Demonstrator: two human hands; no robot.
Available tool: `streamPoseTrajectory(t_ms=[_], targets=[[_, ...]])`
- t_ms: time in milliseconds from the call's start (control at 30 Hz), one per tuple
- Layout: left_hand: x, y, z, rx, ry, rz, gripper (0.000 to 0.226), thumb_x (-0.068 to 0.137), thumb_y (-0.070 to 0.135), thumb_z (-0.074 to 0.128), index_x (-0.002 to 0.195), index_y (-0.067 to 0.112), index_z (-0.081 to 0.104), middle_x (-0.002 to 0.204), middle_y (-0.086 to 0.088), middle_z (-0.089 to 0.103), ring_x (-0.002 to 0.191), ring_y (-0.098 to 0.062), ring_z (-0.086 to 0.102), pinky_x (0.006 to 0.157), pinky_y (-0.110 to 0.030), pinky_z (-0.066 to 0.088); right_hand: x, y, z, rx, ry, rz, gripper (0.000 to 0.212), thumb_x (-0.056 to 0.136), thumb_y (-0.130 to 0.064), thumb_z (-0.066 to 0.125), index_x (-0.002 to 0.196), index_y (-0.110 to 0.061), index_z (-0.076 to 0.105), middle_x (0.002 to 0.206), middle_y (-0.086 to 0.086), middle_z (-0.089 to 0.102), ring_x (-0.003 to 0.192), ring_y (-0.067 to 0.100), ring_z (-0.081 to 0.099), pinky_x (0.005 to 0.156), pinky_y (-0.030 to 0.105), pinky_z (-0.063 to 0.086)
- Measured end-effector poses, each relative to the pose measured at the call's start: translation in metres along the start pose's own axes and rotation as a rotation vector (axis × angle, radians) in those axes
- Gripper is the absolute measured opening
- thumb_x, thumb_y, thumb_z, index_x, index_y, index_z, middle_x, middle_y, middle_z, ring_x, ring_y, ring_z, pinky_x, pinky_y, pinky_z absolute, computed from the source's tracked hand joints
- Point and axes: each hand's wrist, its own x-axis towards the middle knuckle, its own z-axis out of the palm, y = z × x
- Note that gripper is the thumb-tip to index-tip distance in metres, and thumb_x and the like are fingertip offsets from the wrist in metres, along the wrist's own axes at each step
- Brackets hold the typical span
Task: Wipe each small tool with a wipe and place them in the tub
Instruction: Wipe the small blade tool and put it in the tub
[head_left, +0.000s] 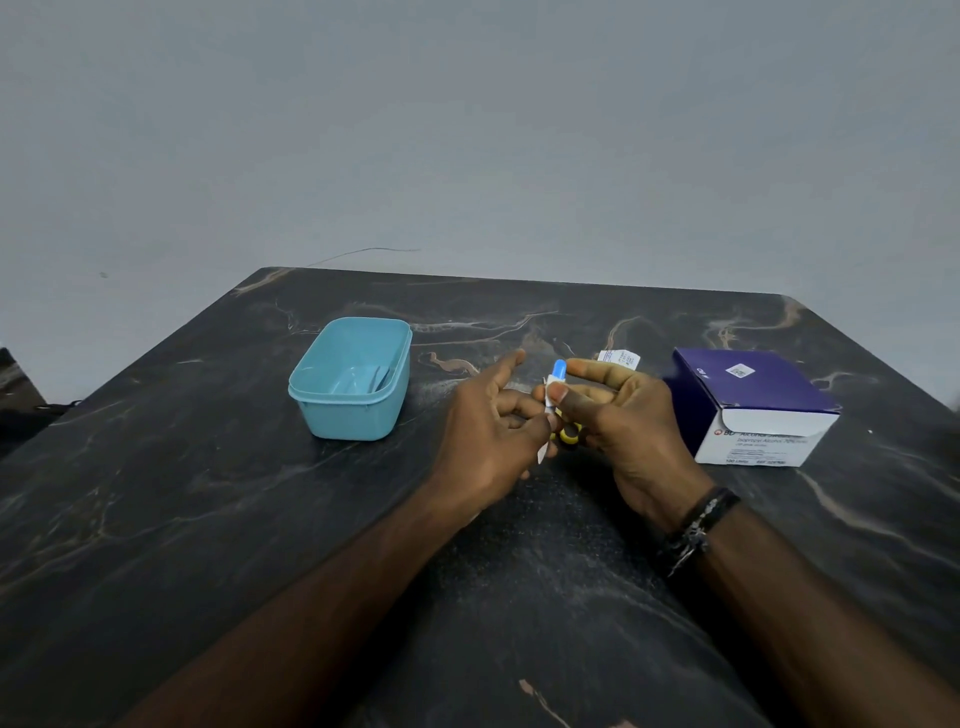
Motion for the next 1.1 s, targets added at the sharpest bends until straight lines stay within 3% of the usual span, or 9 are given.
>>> streamPoseTrajectory(t_ms=[133,333,467,600,867,1100], targets=[[0.000,0.001,0.001,-0.022,-0.009,-0.005,0.076,0.085,0.002,0.070,0.149,0.008,0.030,0.075,-0.010,0.074,0.053,-0.011,0.065,0.038,-0.018,0.041,-0.001,-0.003,-0.001,0.041,0.029,0.003,0.045,0.082,-0.003,0.073,0.124,-0.002,0.056,0.084,0.007,0.077,0.066,0.017,0.073,0.057,0.027,0.055],[0.000,0.004,0.002,-0.041,-0.034,-0.016,0.081,0.081,0.004,0.074,0.149,0.010,0.030,0.077,-0.012,0.074,0.054,-0.013,0.065,0.038,-0.020,0.040,-0.003,-0.009,-0.002,0.141,0.107,-0.024,0.042,0.085,0.000,0.069,0.124,0.004,0.055,0.094,0.012,0.074,0.059,0.005,0.070,0.043,0.014,0.044],[0.000,0.003,0.001,-0.041,-0.020,-0.006,0.078,0.082,0.003,0.073,0.148,0.009,0.032,0.077,-0.013,0.074,0.053,-0.014,0.064,0.038,-0.020,0.041,-0.003,-0.008,-0.001,0.116,0.085,-0.025,0.041,0.085,-0.002,0.070,0.123,0.001,0.055,0.088,0.006,0.076,0.062,0.008,0.071,0.045,0.016,0.047],[0.000,0.002,-0.001,-0.025,0.014,-0.016,0.071,0.084,0.002,0.071,0.146,0.009,0.036,0.074,-0.010,0.074,0.047,-0.010,0.059,0.038,-0.020,0.041,-0.004,-0.002,0.003,0.051,0.021,-0.007,0.044,0.083,-0.003,0.072,0.124,0.000,0.054,0.085,0.008,0.077,0.063,0.019,0.071,0.052,0.028,0.055],[0.000,0.003,0.004,-0.067,-0.013,-0.039,0.074,0.082,0.001,0.073,0.146,0.011,0.037,0.076,-0.009,0.074,0.053,-0.010,0.065,0.039,-0.021,0.041,0.001,-0.009,-0.004,0.128,0.119,-0.038,0.044,0.082,-0.004,0.073,0.122,-0.003,0.056,0.090,0.011,0.077,0.067,0.008,0.071,0.047,0.015,0.045],[-0.001,0.004,0.001,-0.060,0.016,-0.028,0.073,0.082,0.002,0.073,0.145,0.009,0.038,0.074,-0.010,0.074,0.052,-0.012,0.064,0.039,-0.020,0.041,-0.003,-0.007,0.000,0.081,0.047,-0.023,0.041,0.083,-0.004,0.072,0.121,-0.001,0.058,0.086,0.007,0.077,0.064,0.012,0.072,0.048,0.020,0.051]])
